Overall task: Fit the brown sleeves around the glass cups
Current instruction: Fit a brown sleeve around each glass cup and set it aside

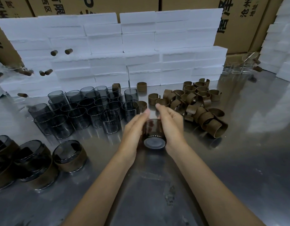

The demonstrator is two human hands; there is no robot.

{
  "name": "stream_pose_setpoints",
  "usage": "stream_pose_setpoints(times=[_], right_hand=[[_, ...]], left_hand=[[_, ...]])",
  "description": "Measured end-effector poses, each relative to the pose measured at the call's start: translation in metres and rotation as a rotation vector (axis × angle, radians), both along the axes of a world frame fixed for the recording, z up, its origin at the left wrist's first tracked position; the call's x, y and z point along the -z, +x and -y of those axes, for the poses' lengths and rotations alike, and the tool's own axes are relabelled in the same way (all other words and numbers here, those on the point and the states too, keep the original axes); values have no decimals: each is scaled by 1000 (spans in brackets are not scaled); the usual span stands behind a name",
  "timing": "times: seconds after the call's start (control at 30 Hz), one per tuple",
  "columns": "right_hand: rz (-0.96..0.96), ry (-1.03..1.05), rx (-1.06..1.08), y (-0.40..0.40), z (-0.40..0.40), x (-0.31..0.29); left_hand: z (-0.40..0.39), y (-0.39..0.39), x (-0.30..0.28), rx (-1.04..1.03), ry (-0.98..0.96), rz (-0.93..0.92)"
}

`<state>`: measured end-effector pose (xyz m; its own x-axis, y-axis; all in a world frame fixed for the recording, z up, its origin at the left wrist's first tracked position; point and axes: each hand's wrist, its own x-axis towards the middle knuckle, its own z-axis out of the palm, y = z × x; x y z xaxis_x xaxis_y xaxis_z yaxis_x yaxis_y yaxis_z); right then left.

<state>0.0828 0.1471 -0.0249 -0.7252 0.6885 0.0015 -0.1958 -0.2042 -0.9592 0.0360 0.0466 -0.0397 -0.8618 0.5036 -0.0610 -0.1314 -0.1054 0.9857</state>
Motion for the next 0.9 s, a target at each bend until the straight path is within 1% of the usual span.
stream_pose_setpoints(times=[0.1, 0.17, 0.23, 0.3, 0.4, 0.47, 0.5, 0.57, 0.7, 0.8, 0.9], right_hand=[[-77, 202, 122, 0, -14, 0], [-106, 229, 147, 2, -19, 0], [-139, 164, 114, 3, -19, -3], [-134, 123, 30, 2, -17, -7], [11, 166, -147, 3, -8, -7], [66, 201, -266, 2, 1, -3], [58, 226, -305, 2, 5, -1], [26, 295, -305, 0, 10, 3], [30, 499, -182, -2, 12, 7], [92, 586, -88, -5, 12, 12], [144, 668, 46, -6, 12, 12]], left_hand=[[-1, 6, 1, 146, -94, -55], [-2, 10, 2, 188, -40, -9], [-3, 11, 0, 140, 93, 103], [-2, 6, -4, 56, 246, 210], [6, -6, -8, 5, 514, 387], [14, -11, -9, 26, 602, 419], [16, -12, -10, 38, 616, 417], [19, -12, -9, 46, 621, 414], [20, -15, -9, 33, 599, 428], [16, -15, -7, 32, 574, 438], [11, -16, -2, 11, 492, 408]])
